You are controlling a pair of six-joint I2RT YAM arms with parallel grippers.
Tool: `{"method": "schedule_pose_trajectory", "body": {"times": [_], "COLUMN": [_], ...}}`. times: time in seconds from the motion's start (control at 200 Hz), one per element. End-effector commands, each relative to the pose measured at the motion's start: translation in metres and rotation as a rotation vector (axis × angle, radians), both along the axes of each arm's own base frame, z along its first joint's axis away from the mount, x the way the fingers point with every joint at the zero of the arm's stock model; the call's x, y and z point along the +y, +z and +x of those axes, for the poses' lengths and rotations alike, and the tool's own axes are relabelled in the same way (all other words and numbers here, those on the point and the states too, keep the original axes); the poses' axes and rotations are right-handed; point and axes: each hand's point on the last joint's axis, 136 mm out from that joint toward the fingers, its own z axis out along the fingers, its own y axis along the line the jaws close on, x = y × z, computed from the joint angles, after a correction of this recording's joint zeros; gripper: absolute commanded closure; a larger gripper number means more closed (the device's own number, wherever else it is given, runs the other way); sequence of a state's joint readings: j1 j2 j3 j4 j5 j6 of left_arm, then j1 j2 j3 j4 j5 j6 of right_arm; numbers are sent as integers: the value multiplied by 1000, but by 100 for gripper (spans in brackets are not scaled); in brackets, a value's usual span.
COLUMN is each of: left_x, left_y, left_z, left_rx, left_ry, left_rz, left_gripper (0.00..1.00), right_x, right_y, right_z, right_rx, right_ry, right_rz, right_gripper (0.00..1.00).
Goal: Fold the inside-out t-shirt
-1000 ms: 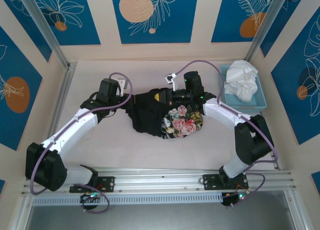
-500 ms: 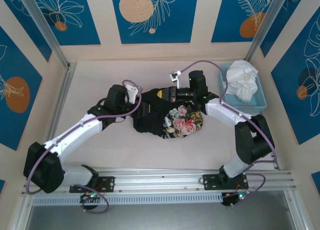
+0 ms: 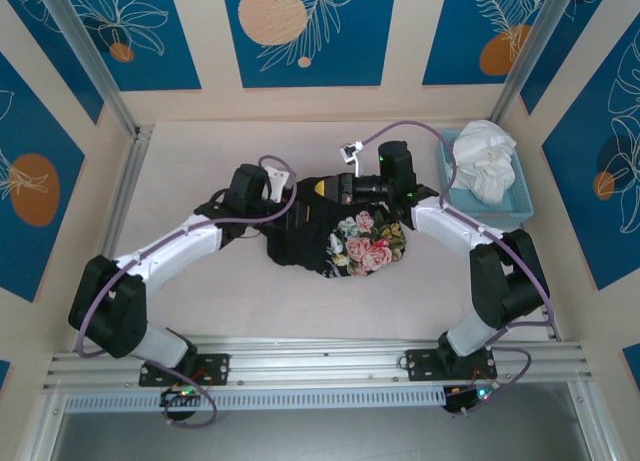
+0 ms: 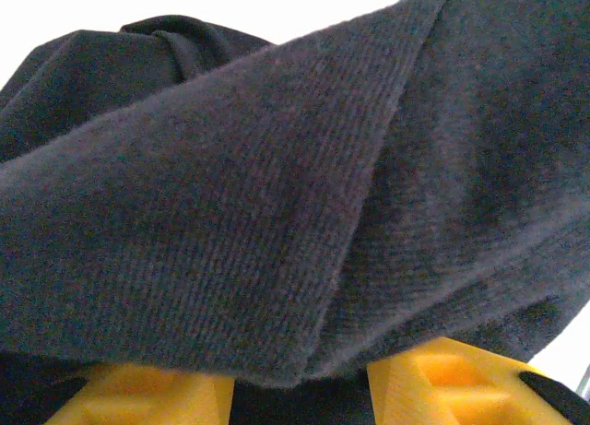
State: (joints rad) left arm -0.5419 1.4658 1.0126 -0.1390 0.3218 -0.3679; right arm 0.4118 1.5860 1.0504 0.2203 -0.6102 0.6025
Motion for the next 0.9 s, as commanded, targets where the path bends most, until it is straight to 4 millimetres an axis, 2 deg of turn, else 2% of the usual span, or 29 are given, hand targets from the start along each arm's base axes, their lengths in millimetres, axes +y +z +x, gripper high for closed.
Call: {"method": "schedule_pose_trajectory", "body": {"times": [0.0, 0.08, 0.155, 0.32, 0.55, 0.705, 0.895], "left_x": [-1, 1, 2, 1, 6, 6, 5], "left_y": [17, 18, 22, 41, 78, 94, 96], "left_z": [15, 20, 23, 10, -27, -40, -40], "left_rx": [-50, -57, -70, -120, -230, -276, -269], "left_ry": [19, 32, 30, -39, -176, -209, -212], "left_rz": [-38, -46, -69, -143, -211, -260, -265], "left_gripper": [60, 67, 80, 100, 100, 100, 100], "right_x": [-3, -2, -3, -12, -16, -16, -31], "right_y": [2, 2, 1, -3, -4, -6, -7], "right_z": [-6, -5, -4, 3, 7, 3, -4], "right_rx": [-2, -3, -5, 10, 92, 115, 71], "right_ry": [17, 19, 18, -25, -23, -7, -49], "right_rz": [9, 9, 4, -20, -39, -46, -153], "right_gripper": [100, 100, 100, 100, 99, 85, 67]}}
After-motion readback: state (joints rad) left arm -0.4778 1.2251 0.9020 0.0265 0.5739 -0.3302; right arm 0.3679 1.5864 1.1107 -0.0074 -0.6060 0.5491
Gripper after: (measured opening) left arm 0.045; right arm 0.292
